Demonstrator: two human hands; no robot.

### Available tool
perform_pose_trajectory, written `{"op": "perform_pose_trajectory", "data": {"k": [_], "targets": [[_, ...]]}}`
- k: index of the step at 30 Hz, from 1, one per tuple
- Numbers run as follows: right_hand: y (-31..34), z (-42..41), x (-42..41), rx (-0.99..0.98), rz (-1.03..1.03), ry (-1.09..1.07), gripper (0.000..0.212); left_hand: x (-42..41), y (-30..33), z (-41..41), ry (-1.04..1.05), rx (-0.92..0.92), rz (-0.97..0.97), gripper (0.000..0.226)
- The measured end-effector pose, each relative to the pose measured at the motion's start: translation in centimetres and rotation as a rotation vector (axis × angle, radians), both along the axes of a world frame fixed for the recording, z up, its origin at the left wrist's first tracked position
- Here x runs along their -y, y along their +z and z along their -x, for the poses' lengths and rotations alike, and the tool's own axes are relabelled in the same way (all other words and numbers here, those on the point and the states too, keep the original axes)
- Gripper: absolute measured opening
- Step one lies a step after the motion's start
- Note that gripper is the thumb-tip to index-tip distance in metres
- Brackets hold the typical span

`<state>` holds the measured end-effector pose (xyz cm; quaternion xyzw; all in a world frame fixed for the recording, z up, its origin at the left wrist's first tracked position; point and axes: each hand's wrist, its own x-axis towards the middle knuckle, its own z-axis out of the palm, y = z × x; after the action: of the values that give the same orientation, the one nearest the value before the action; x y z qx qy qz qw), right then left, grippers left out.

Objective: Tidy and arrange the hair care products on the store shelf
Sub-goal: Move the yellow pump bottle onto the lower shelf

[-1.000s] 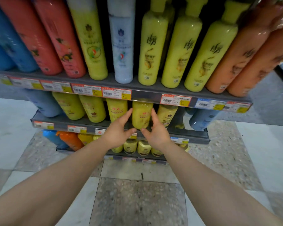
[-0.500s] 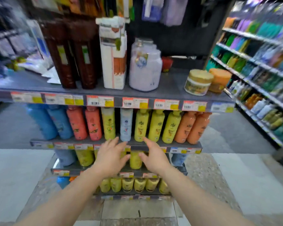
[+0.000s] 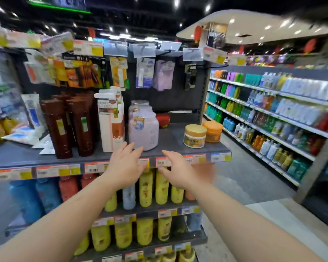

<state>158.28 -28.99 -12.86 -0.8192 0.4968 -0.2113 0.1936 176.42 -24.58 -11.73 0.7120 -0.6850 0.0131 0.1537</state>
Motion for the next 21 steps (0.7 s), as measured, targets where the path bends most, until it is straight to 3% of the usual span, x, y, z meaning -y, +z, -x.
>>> {"op": "perform_pose_trajectory", "data": {"k": [11,21], "targets": [[2.6,5.5,12.0,0.011,0.165,-0.011,0.060,10.9,0.2,5.2,-0.063,-0.091,0.066,0.065],[5.8,5.0,23.2,0.004,0.300,0.249,0.056,16.7,2.8,9.3,0.036,-0.208,0.124,0.061]]}}
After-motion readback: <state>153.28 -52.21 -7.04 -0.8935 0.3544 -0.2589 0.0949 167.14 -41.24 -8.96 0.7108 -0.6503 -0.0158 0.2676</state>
